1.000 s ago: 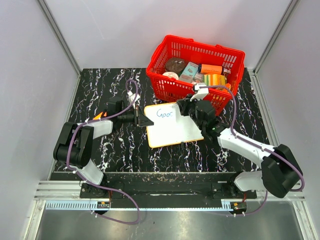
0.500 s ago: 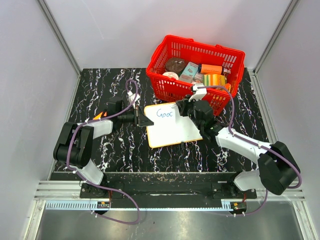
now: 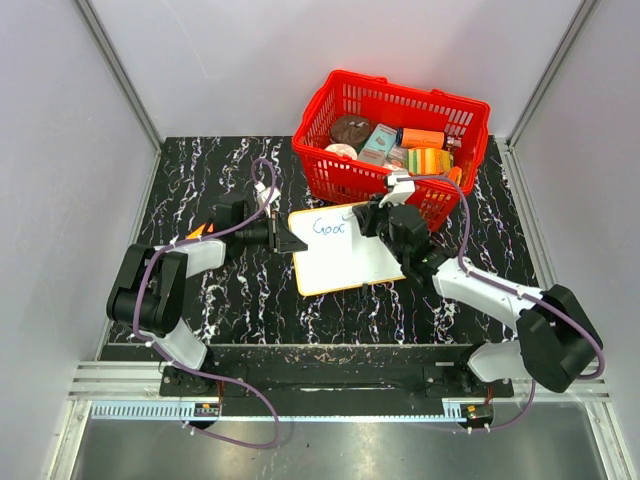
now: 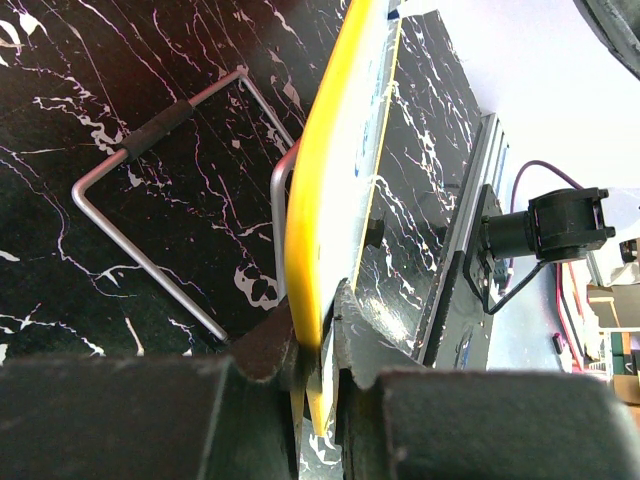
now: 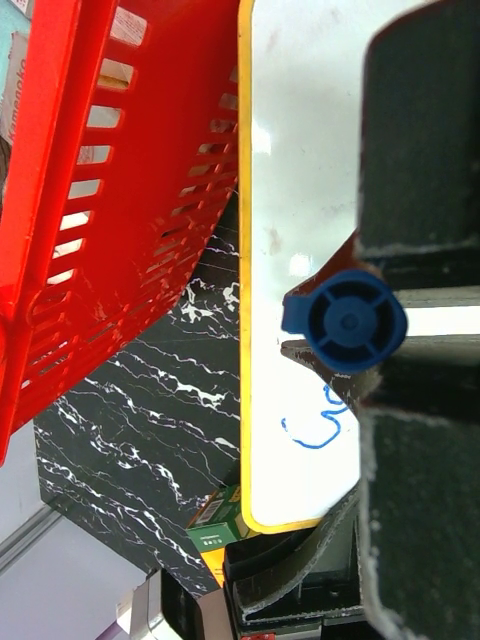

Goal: Write a sentence on the whiteboard
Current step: Write on the whiteboard at the whiteboard stand.

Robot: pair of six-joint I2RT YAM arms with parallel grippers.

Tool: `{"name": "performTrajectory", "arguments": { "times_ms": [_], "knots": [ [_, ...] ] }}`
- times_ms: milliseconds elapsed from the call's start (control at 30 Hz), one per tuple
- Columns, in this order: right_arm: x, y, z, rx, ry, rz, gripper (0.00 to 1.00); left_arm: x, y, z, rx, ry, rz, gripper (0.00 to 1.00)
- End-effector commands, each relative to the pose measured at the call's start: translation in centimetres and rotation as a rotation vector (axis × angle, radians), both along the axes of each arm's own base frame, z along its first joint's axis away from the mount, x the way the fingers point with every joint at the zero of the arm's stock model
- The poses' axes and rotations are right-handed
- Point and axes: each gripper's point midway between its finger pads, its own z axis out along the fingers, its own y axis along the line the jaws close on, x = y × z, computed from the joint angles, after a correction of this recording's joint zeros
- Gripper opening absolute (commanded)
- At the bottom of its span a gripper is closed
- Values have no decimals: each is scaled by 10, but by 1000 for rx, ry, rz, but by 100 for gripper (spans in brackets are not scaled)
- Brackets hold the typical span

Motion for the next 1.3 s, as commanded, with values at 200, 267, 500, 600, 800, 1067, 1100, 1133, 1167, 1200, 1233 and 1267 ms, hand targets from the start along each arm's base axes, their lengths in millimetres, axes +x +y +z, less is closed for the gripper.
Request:
{"name": "performTrajectory", "arguments": {
  "times_ms": [200, 267, 500, 600, 800, 1067, 1100, 1133, 1167, 1200, 1233, 1267],
  "knots": [
    [-9, -4, -8, 0, 18, 19, 0, 10, 11, -41, 160, -44, 61, 0],
    [-12, -5, -12, -7, 28, 20, 0, 10, 11, -41, 159, -42, 60, 0],
    [-18, -6, -16, -10, 39, 35, 0, 10, 11, -41, 160, -42, 60, 0],
    [-20, -7, -19, -14, 46, 40, 0, 10, 11, -41, 160, -42, 60, 0],
    [-24, -8, -22, -19, 57, 47, 0, 10, 11, -41, 162, -41, 61, 0],
    [-21, -18, -17, -26, 42, 0, 0, 10, 11, -41, 162, -43, 62, 0],
    [-20, -18, -13, -22, 37, -3, 0, 10, 11, -42, 163, -40, 62, 0],
    [-21, -18, -11, -21, 32, -3, 0, 10, 11, -42, 163, -40, 62, 0],
    [-20, -19, -8, -15, 28, -9, 0, 10, 11, -41, 163, -41, 62, 0],
    [-21, -20, -1, -2, 13, -13, 0, 10, 11, -41, 163, -41, 62, 0],
    [-22, -20, 5, 11, 1, -10, 0, 10, 11, -41, 163, -43, 61, 0],
    [-22, -20, 11, 21, -11, -9, 0, 10, 11, -42, 163, -40, 62, 0]
  ]
}}
